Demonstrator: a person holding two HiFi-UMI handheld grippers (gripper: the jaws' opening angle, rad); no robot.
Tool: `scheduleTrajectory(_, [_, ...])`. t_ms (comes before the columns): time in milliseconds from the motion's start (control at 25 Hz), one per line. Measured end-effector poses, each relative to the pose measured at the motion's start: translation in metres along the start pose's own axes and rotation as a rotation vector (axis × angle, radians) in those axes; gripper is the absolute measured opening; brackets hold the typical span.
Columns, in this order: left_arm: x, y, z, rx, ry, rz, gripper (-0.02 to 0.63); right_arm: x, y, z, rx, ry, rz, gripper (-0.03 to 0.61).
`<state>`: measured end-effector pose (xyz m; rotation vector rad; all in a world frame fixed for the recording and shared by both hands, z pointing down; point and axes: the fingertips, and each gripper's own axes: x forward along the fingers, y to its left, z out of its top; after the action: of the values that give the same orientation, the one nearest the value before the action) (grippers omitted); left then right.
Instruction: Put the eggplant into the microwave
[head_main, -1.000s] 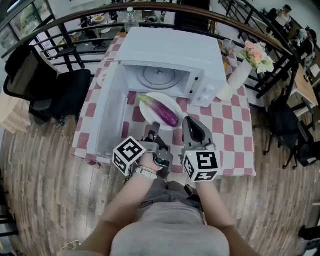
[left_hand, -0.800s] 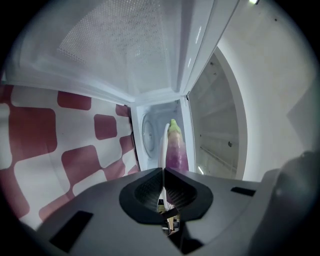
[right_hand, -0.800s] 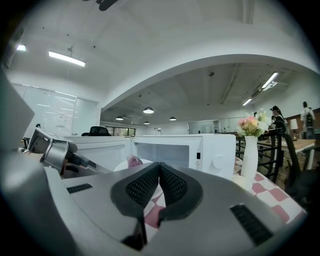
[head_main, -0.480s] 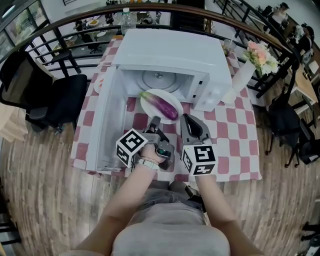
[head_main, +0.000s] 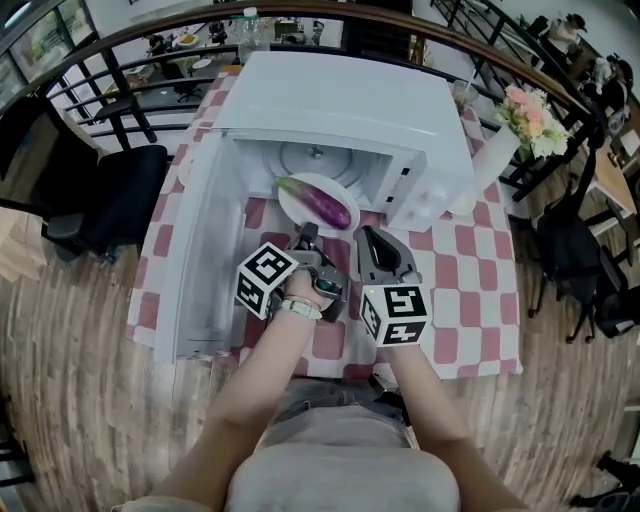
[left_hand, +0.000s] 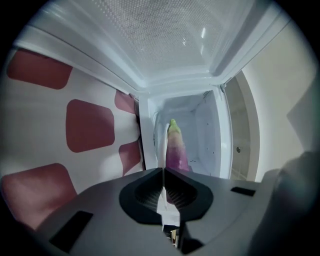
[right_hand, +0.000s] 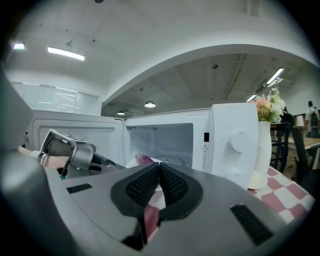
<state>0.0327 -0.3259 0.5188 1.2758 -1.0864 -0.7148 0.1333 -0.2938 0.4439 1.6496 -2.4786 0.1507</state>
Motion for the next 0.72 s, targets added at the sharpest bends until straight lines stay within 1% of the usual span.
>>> scheduleTrajectory(240, [0.02, 0.011, 0.01, -0.036, -0.036, 0.012, 0.014, 0.015, -0.01, -0.007, 0.016, 0.004, 0.004, 0.026])
scheduleTrajectory(400, [0.032, 0.015, 0.016, -0.02, -0.044, 0.02, 0.014, 0.02, -0.012, -0.012, 0.032, 0.013, 0.007, 0.026])
scheduleTrajectory(560, [0.044, 0.012, 0.023, -0.042, -0.054, 0.023, 0.014, 0.022, -0.011, -0.015, 0.036, 0.022, 0.011, 0.025])
scheduleTrajectory(720, [0.056, 0.01, 0.027, -0.038, -0.058, 0.026, 0.014, 0.022, -0.013, -0.017, 0.04, 0.03, 0.008, 0.025])
